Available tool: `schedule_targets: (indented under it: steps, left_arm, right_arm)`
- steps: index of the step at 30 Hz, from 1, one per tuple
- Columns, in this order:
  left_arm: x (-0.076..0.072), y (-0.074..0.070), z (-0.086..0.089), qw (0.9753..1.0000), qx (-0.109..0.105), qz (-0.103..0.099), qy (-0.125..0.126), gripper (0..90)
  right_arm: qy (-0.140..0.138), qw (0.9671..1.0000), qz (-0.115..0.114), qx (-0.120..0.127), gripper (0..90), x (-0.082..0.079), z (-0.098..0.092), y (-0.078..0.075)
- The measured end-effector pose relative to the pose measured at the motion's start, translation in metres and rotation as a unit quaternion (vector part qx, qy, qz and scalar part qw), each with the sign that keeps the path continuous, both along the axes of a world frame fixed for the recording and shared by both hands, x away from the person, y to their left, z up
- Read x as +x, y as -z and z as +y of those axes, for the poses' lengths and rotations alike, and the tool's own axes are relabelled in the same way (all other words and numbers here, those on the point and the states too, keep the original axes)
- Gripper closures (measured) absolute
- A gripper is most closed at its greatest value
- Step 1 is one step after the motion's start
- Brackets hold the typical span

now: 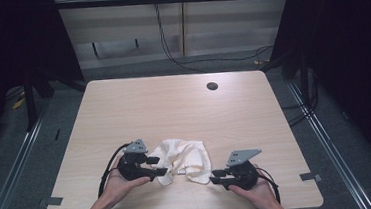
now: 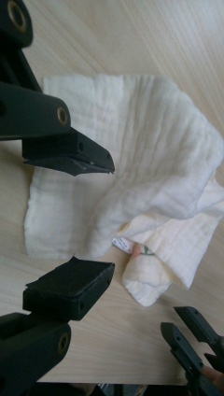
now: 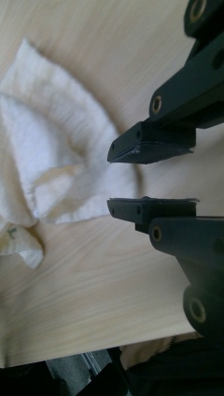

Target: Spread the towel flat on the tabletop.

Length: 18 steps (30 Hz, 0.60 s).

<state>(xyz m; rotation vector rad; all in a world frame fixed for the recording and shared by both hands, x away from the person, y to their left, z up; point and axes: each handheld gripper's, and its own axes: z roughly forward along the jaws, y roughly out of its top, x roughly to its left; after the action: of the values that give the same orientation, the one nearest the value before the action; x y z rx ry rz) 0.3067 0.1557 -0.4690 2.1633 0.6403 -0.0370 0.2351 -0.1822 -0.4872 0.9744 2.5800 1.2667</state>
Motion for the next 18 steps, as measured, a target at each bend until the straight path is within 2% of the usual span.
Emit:
schedule_targets:
  steps: [2, 3, 4, 5, 6, 7, 9, 12, 13, 14, 15, 16, 18]
  left_arm:
    - [0.002, -0.001, 0.004, 0.9999, -0.011, -0.002, -0.005, 50.9]
    - [0.002, -0.002, 0.006, 0.9999, -0.010, -0.008, -0.006, 50.9]
    - [0.002, -0.002, 0.007, 0.9995, -0.004, -0.027, -0.015, 57.1]
    - [0.005, 0.001, 0.010, 0.9995, 0.001, -0.024, -0.022, 62.8]
    - [0.005, 0.001, 0.010, 0.9995, 0.001, -0.024, -0.022, 64.5]
    - [0.007, 0.004, 0.010, 0.9997, 0.002, -0.016, -0.020, 64.5]
    - [0.007, 0.011, 0.008, 0.9997, 0.018, -0.009, -0.015, 65.5]
    - [0.004, 0.017, 0.002, 0.9994, 0.034, -0.007, 0.000, 66.0]
    - [0.003, 0.019, 0.000, 0.9994, 0.035, -0.009, 0.001, 65.9]
    - [0.003, 0.022, -0.003, 0.9988, 0.048, -0.008, 0.005, 64.9]
    - [0.003, 0.022, -0.003, 0.9988, 0.048, -0.008, 0.005, 64.2]
    - [0.004, 0.024, -0.004, 0.9986, 0.052, -0.007, 0.005, 64.2]
    - [0.006, 0.026, -0.004, 0.9985, 0.054, -0.002, 0.007, 63.9]
  right_arm:
    - [-0.015, 0.9999, -0.002, -0.001, 66.9, 0.006, 0.013, 0.003]
    - [-0.015, 0.9999, -0.002, -0.001, 66.9, 0.006, 0.013, 0.003]
    - [-0.020, 0.9997, -0.006, -0.013, 65.3, 0.006, 0.015, 0.006]
    - [-0.013, 0.9995, -0.005, -0.029, 64.4, 0.007, 0.017, 0.011]
    - [-0.013, 0.9995, -0.005, -0.029, 64.4, 0.007, 0.017, 0.011]
    - [-0.012, 0.9993, -0.009, -0.035, 64.8, 0.006, 0.016, 0.012]
    - [-0.017, 0.9992, -0.013, -0.035, 64.8, 0.005, 0.016, 0.011]
    - [-0.027, 0.9984, -0.021, -0.045, 63.0, 0.003, 0.016, 0.013]
    - [-0.029, 0.9981, -0.027, -0.047, 62.3, 0.002, 0.016, 0.013]
    - [-0.037, 0.9965, -0.046, -0.059, 62.1, 0.000, 0.018, 0.014]
    - [-0.037, 0.9965, -0.046, -0.059, 62.1, 0.000, 0.018, 0.014]
    - [-0.039, 0.9950, -0.060, -0.070, 62.1, -0.001, 0.020, 0.014]
    - [-0.036, 0.9953, -0.058, -0.068, 63.5, -0.002, 0.021, 0.014]
